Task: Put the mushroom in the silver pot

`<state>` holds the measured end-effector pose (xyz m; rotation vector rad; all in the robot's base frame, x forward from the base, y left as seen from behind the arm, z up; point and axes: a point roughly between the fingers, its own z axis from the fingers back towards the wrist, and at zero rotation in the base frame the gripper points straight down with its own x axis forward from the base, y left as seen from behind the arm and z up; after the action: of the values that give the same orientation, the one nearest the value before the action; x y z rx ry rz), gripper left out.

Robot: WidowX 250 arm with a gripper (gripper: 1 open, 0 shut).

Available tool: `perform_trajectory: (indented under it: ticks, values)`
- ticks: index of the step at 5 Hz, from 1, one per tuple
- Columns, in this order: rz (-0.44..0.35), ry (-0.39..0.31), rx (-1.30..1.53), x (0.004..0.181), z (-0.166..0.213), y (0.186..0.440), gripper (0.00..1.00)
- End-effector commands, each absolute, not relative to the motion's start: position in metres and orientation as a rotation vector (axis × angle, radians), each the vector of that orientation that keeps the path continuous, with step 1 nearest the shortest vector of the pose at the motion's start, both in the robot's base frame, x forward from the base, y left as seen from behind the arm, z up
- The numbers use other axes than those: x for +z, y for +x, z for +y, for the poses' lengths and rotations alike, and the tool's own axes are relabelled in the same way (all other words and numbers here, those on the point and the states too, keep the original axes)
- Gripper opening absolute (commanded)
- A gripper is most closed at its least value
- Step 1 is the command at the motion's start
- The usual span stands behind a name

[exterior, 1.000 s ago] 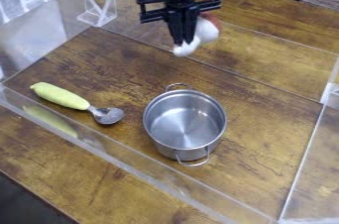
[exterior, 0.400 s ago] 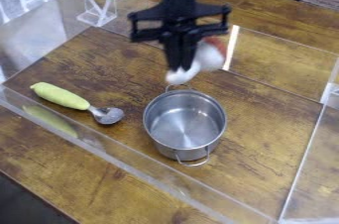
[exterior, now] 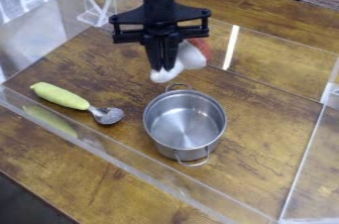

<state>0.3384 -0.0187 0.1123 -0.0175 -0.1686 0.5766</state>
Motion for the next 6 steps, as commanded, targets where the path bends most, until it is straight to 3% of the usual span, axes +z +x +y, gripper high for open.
perform_trajectory:
  ticks: [1,3,5,6]
  values:
    - [-0.229,-0.019,0.549,0.122,-0.032,0.341,0.00]
    - [-0.239,0.012,0.666,0.145,-0.062,0.360,0.00]
    - [-0.235,0.024,0.678,0.119,-0.061,0.346,0.00]
    - [-0.242,0.008,0.660,0.135,-0.047,0.347,0.00]
